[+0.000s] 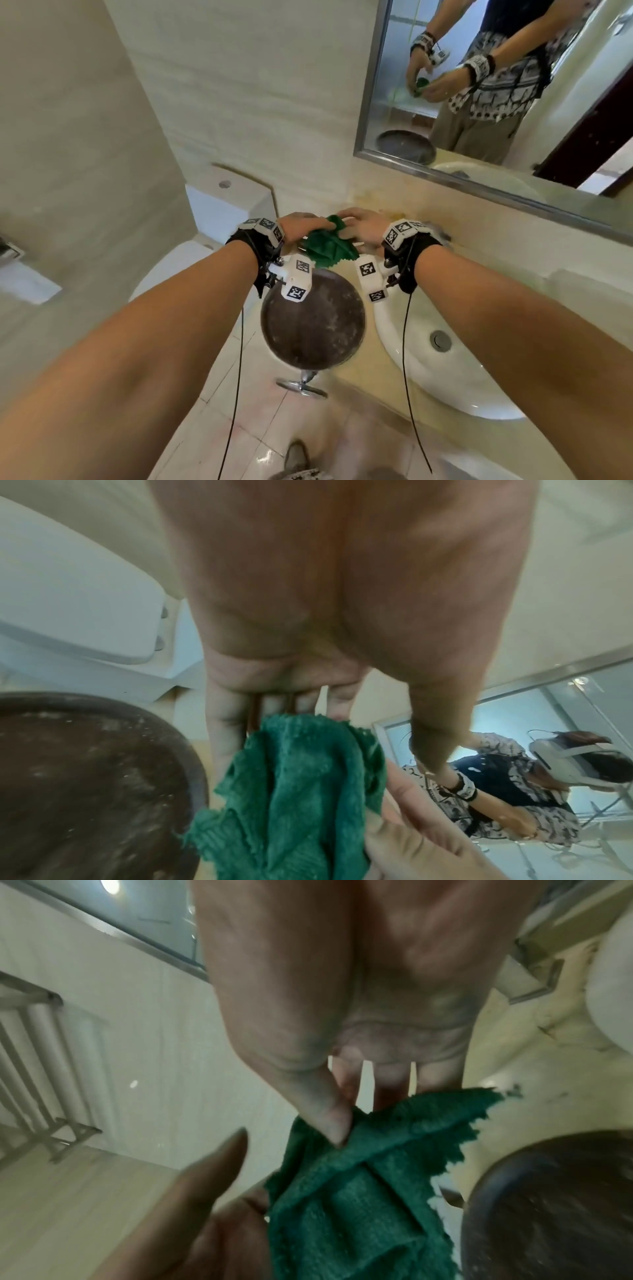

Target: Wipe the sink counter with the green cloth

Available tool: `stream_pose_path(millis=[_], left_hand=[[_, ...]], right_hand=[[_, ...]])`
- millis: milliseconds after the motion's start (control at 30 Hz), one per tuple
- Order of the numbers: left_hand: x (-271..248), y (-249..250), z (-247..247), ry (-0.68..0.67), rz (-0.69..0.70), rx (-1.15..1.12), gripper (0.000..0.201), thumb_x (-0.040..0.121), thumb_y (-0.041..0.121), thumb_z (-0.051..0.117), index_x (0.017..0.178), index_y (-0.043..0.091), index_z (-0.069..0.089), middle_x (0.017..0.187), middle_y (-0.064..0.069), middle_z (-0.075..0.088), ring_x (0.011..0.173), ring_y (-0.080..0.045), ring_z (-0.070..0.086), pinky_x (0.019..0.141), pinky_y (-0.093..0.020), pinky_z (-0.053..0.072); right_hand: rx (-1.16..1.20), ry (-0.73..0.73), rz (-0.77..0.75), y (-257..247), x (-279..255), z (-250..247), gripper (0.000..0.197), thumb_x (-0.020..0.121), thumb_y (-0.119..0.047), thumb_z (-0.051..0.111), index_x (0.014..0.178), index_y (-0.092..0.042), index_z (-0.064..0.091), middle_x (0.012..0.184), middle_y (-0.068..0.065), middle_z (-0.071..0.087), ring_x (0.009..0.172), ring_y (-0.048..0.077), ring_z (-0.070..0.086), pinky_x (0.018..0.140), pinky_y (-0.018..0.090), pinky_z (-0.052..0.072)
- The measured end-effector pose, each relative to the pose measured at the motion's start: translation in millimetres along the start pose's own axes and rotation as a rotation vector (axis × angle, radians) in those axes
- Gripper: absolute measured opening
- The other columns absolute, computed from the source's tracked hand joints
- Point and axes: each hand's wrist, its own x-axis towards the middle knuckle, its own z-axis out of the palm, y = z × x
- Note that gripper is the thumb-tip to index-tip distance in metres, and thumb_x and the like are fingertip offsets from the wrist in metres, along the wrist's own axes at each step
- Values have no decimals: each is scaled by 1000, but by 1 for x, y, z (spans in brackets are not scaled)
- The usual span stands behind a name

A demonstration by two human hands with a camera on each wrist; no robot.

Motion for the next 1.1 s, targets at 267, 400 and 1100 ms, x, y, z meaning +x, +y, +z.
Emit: stream_pose_path(millis=[267,400,1100], left_hand=[[41,-87,-22,107,-137,7,4,88,17,69,92,17,69,111,-14,69,97,-27,67,80,-40,59],[57,-115,-12,144,-197,-8,7,89,12,67,90,20,67,104,-12,69,90,-27,69,78,-44,60],[110,-183,20,220,-357,762,10,83,18,71,92,15,66,99,-7,70,94,-27,66,80,-35,55]], right_hand=[[-124,-61,151,52,46,48,42,80,0,53,105,-31,67,116,8,67,106,39,63,88,53,55],[-279,-99,210,71,56,60,41,91,-43,56,123,-19,59,100,3,63,85,19,60,69,26,50],[-822,-326,145,160,128,73,29,83,-22,66,111,-27,61,115,1,64,99,24,63,84,28,51]])
